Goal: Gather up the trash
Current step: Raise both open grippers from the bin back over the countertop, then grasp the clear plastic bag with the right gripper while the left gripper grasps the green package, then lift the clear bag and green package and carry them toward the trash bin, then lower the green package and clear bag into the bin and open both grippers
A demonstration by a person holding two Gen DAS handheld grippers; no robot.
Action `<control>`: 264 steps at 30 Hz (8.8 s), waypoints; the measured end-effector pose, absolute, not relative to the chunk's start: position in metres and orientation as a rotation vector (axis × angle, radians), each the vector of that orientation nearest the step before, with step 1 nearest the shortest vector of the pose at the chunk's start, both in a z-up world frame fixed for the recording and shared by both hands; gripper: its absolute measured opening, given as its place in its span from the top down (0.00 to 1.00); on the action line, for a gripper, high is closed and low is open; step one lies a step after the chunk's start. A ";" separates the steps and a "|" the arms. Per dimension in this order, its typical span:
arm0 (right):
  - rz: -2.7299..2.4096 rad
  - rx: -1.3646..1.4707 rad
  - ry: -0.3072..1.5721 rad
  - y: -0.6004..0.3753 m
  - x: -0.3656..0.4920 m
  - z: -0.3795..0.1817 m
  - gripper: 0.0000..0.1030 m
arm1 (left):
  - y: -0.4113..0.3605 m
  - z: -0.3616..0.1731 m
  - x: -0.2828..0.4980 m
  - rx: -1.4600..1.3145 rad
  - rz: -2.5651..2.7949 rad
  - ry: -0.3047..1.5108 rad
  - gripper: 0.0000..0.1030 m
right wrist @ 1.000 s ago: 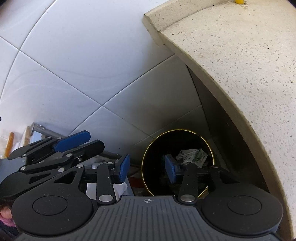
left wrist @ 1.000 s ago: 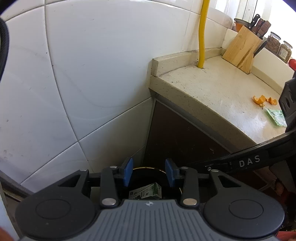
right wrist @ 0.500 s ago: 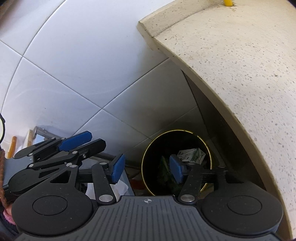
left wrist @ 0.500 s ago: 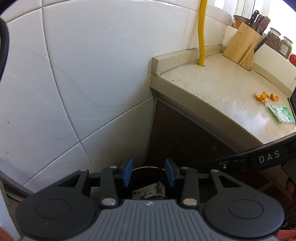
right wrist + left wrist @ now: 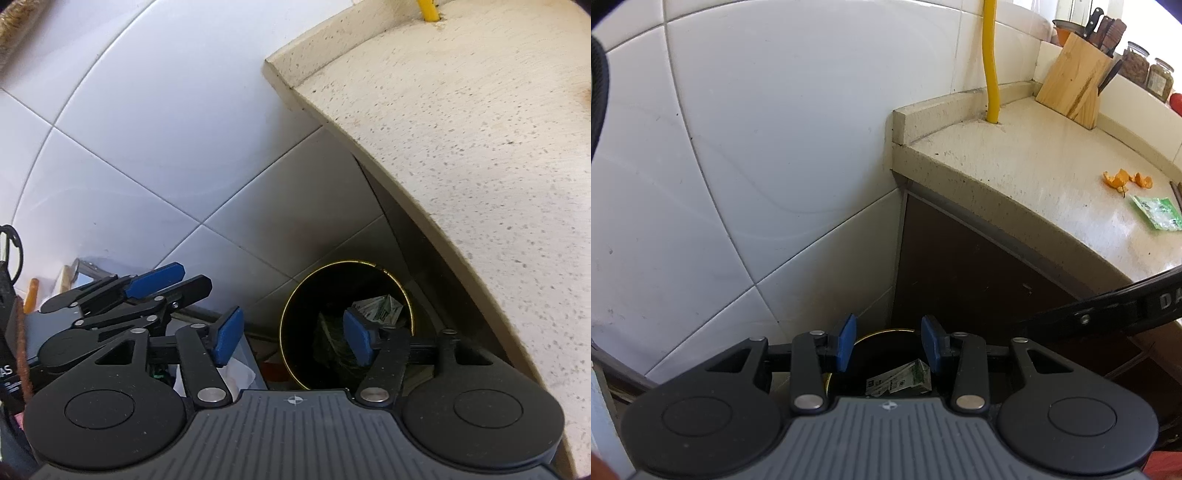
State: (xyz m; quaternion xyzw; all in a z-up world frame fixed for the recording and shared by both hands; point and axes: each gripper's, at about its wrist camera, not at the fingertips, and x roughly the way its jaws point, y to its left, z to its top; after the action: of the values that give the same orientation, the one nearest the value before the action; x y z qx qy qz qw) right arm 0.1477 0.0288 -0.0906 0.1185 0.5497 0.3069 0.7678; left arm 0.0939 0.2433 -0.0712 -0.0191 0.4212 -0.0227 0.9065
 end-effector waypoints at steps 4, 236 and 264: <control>0.664 0.277 1.176 0.018 0.145 -0.084 0.33 | 0.241 -0.071 0.094 -0.013 -0.045 0.870 0.65; 0.745 0.448 1.029 0.007 0.153 -0.061 0.90 | 0.276 -0.039 0.079 -0.325 -0.048 0.664 0.97; 0.716 0.355 1.107 0.028 0.162 -0.094 0.90 | 0.259 -0.069 0.096 -0.206 -0.042 0.856 0.97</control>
State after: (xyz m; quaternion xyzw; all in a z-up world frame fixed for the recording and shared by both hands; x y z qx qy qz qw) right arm 0.1619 0.0283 -0.0939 0.1640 0.5116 0.3307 0.7758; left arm 0.0956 0.2590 -0.0689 -0.0995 0.4143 -0.0204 0.9045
